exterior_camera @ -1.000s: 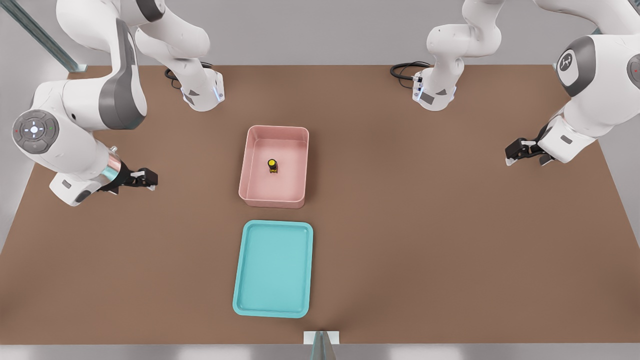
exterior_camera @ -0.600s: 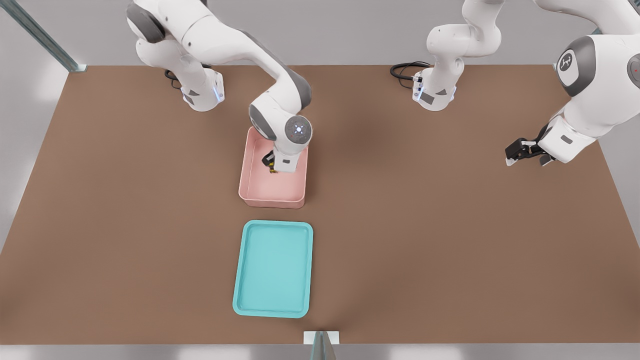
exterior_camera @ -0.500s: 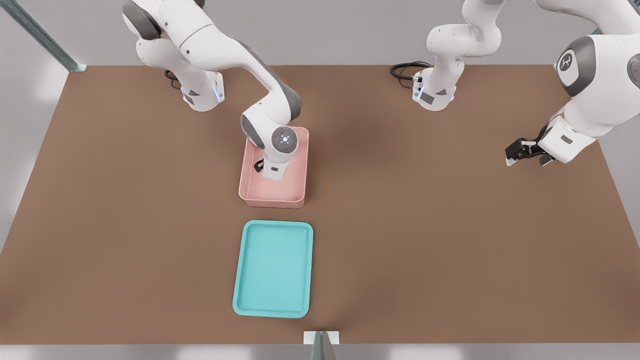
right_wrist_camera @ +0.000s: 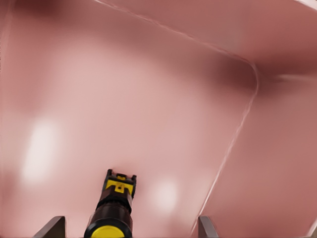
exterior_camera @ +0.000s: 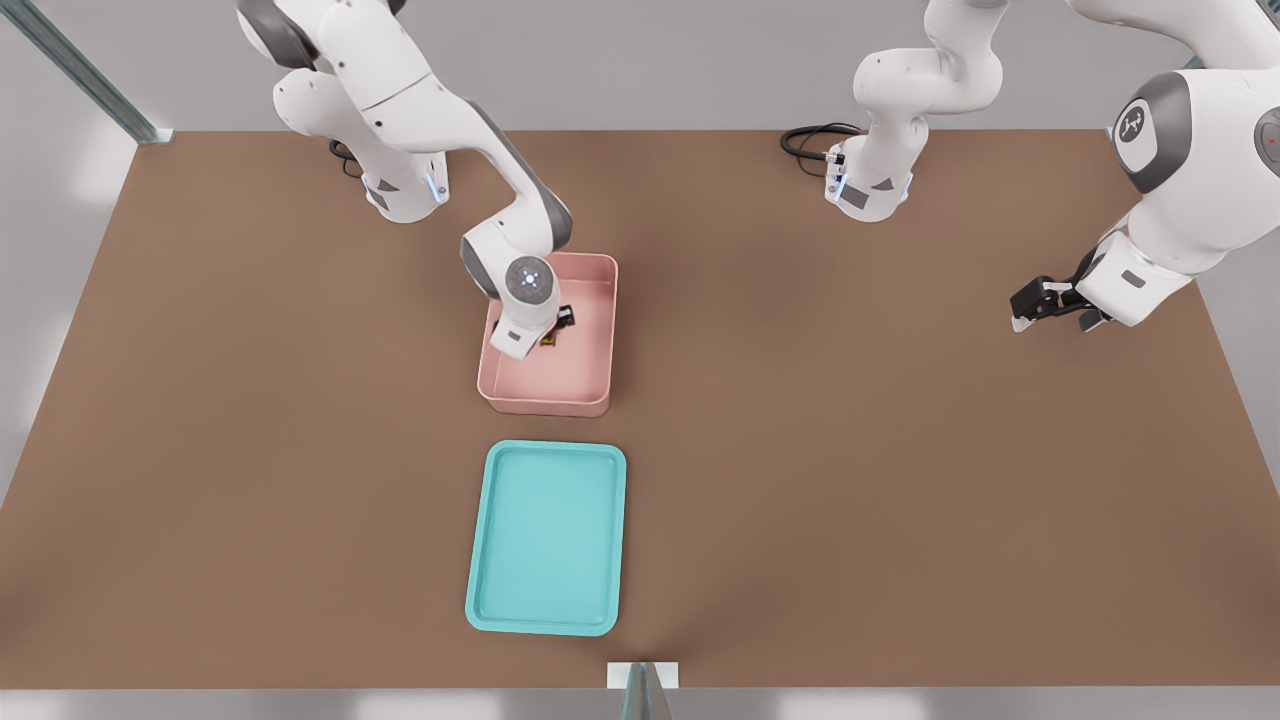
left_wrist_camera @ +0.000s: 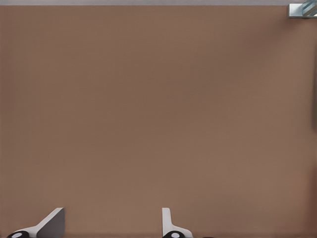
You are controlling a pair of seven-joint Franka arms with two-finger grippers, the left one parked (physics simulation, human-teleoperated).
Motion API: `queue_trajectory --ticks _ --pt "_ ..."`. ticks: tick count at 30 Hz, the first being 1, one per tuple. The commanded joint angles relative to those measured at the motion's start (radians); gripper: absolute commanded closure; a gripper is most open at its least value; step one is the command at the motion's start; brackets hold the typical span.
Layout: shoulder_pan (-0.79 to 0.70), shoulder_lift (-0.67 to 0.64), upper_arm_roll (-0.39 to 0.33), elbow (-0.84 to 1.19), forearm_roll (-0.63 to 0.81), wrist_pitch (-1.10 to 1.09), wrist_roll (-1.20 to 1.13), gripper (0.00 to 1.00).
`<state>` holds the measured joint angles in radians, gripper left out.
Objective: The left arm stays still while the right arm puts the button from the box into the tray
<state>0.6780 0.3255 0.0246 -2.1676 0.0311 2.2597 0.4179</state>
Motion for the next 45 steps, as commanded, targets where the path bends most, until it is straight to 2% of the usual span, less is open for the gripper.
queue_trajectory --ticks 1,17,19,23,25,30,32,36,37,39,45 --pt "0.014 0.009 0.0 -0.006 0.036 0.075 0.295 0.01" --pt "0.066 0.075 0.002 -0.084 0.03 0.192 0.294 0.03" --pt "0.068 0.079 0.002 -0.084 0.03 0.193 0.294 0.18" --pt "0.068 0.079 0.005 -0.084 0.03 0.192 0.294 0.18" --pt "0.068 0.079 0.006 -0.084 0.032 0.192 0.292 0.25" --pt "0.068 0.078 0.006 -0.084 0.032 0.182 0.291 0.27" --pt "0.068 0.076 0.006 -0.083 0.032 0.181 0.291 0.36" --pt "0.068 0.06 0.006 -0.081 0.032 0.176 0.282 0.37" --pt "0.068 0.06 0.006 -0.081 0.032 0.176 0.263 0.43" --pt "0.068 0.06 0.006 -0.081 0.032 0.176 0.257 0.48" --pt "0.066 0.05 0.006 -0.08 0.033 0.176 0.236 0.53"
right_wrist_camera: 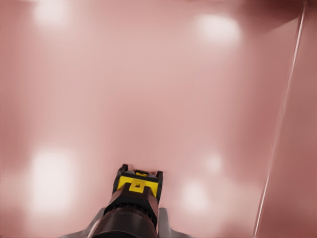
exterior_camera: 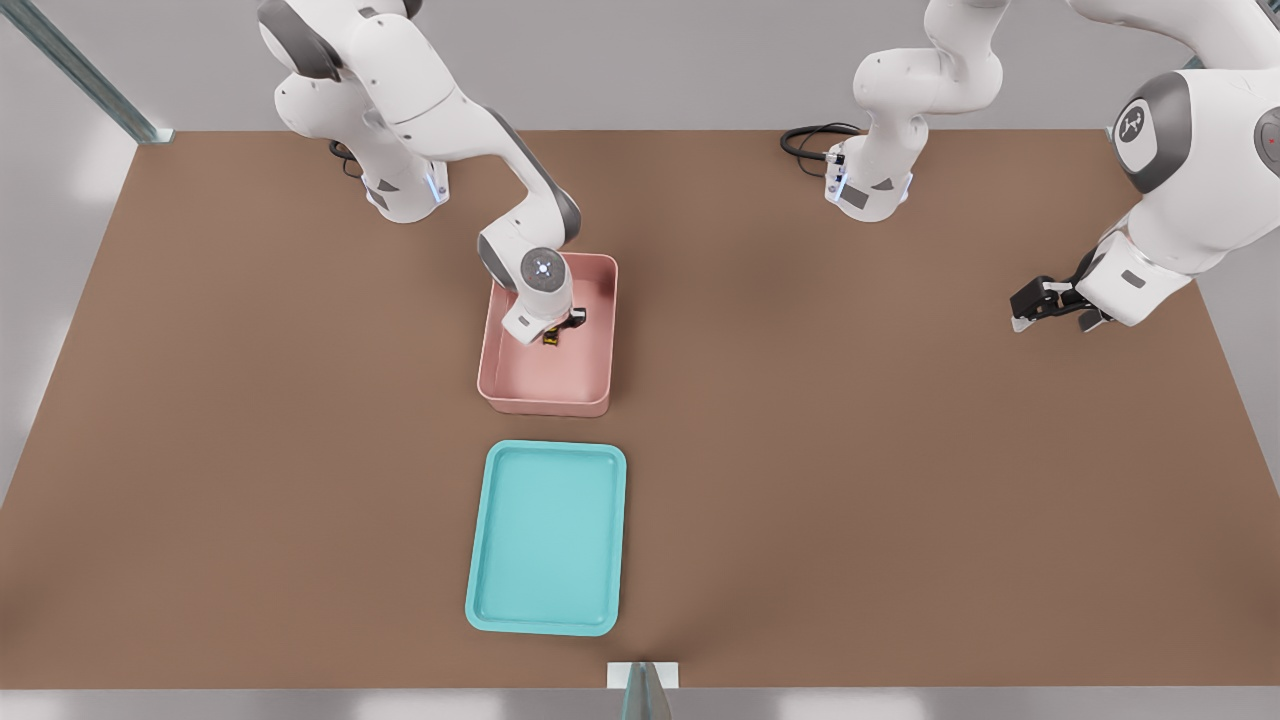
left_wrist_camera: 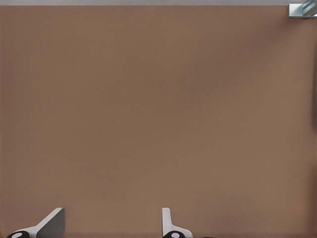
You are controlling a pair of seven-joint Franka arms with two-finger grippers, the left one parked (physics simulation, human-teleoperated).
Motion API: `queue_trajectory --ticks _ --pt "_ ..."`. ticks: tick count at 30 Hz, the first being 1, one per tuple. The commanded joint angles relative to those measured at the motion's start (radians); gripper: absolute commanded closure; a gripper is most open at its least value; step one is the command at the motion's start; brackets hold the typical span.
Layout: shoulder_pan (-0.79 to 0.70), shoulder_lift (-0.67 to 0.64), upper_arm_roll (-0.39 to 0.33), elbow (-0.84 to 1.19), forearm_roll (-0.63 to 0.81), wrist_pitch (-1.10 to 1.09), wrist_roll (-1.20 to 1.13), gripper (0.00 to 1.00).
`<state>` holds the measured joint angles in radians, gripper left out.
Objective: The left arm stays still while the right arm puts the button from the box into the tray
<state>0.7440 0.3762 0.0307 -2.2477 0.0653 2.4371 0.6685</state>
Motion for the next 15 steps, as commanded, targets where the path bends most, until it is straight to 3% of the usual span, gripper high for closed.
queue_trajectory --ticks 1,4,7,9,12,15 --pt "0.0 -0.006 0.0 0.002 -0.001 -0.001 -0.017 0.53" --pt "-0.018 -0.071 0.0 0.01 -0.001 -0.018 -0.084 0.56" --pt "-0.048 -0.092 -0.009 0.252 0.001 -0.306 -0.155 0.56" --pt "-0.078 -0.06 -0.02 0.405 0.001 -0.342 -0.194 0.56" --pt "-0.187 0.164 -0.054 0.733 0.002 -0.342 -0.418 0.56" --pt "-0.215 0.38 -0.075 1.004 -0.005 -0.343 -0.463 0.56"
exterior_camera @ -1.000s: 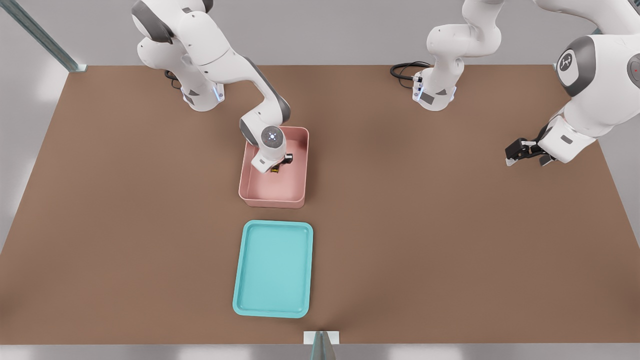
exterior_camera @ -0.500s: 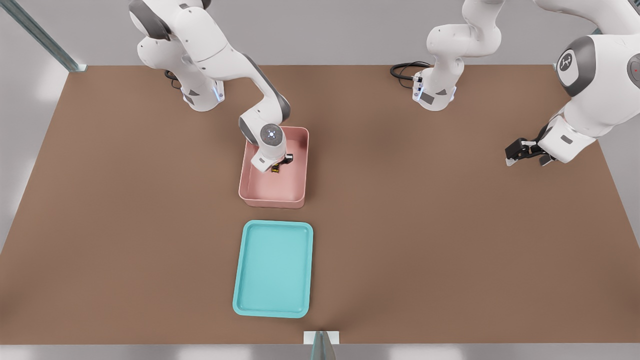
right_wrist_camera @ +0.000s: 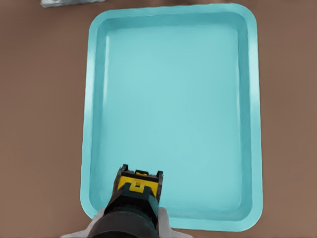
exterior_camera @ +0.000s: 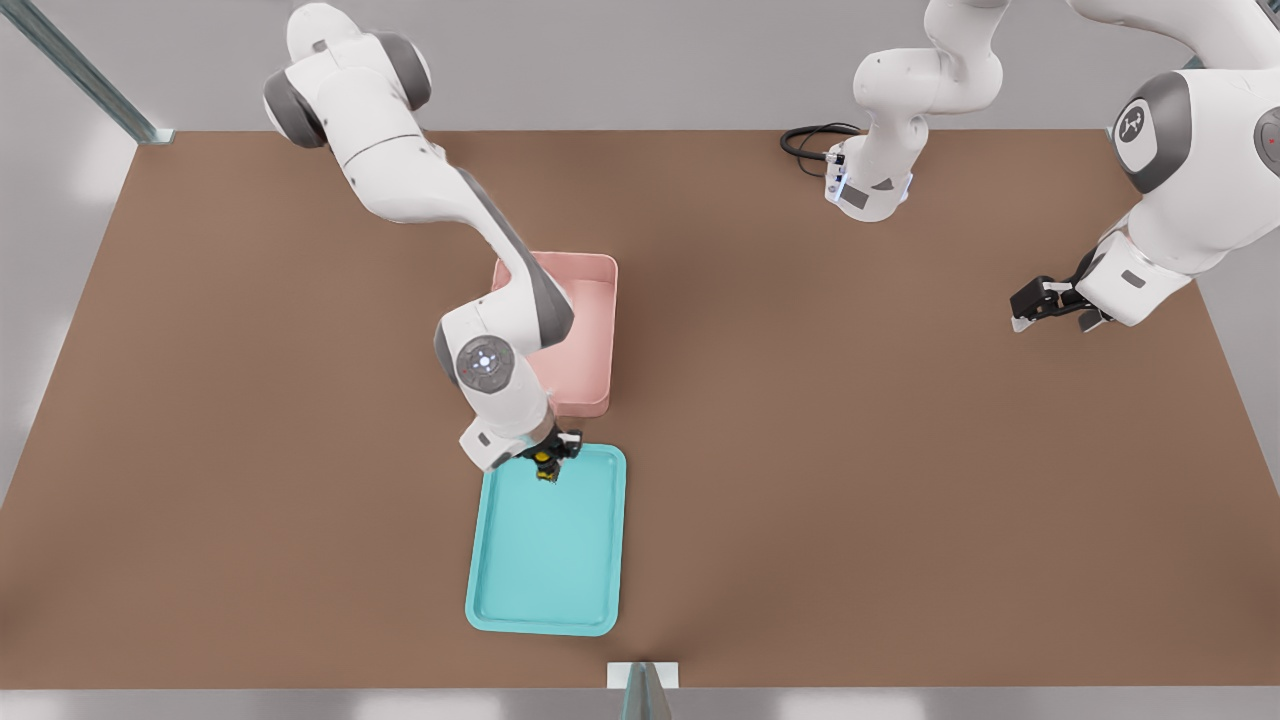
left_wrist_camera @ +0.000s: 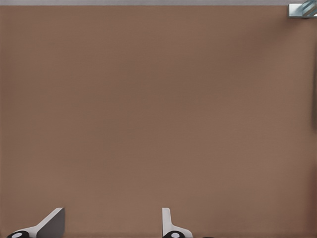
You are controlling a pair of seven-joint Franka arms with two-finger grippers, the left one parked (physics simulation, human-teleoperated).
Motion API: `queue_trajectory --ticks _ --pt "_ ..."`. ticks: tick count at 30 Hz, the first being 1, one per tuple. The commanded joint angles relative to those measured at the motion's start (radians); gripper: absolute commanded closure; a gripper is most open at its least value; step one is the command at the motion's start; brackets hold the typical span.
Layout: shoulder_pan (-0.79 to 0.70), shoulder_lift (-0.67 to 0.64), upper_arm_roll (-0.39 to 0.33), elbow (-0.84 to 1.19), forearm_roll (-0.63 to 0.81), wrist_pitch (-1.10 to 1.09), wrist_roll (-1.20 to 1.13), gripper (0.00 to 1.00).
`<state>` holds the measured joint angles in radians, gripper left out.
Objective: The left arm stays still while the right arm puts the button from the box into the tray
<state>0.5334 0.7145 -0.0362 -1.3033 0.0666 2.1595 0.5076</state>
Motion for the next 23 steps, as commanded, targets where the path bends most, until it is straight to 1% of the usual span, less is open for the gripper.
queue_trajectory --ticks 1,2,4,7,8,9,10,11,12,13,14,15,16,17,19,23 --pt "-0.004 0.092 -0.008 0.121 -0.008 -0.064 -0.302 0.56" --pt "-0.004 0.115 -0.008 0.142 -0.008 -0.058 -0.302 0.55" --pt "-0.004 0.125 -0.008 0.139 0.002 -0.053 -0.285 0.0" --pt "-0.029 0.117 -0.011 0.139 0.002 -0.104 -0.35 0.0" --pt "-0.036 0.083 -0.011 0.139 0.001 -0.18 -0.362 0.0" --pt "-0.085 0.025 -0.011 0.139 0.001 -0.381 -0.495 0.0" --pt "-0.154 -0.039 -0.011 0.139 -0.001 -0.553 -0.578 0.0" --pt "-0.187 -0.105 -0.011 0.136 0.001 -0.636 -0.589 0.0" --pt "-0.219 -0.246 -0.011 0.035 -0.008 -0.705 -0.578 0.0" --pt "-0.276 -0.377 -0.011 -0.092 -0.017 -0.688 -0.581 0.0" --pt "-0.271 -0.446 -0.047 -0.117 -0.093 -0.662 -0.589 0.0" --pt "-0.296 -0.441 -0.047 -0.102 -0.097 -0.688 -0.578 0.0" --pt "-0.3 -0.44 -0.047 -0.053 -0.053 -0.708 -0.58 0.0" --pt "-0.3 -0.44 -0.048 -0.027 -0.045 -0.762 -0.583 0.0" --pt "-0.349 -0.438 -0.047 0.019 -0.047 -0.776 -0.59 0.0" --pt "-0.351 -0.438 -0.047 0.021 -0.054 -0.777 -0.592 0.0"
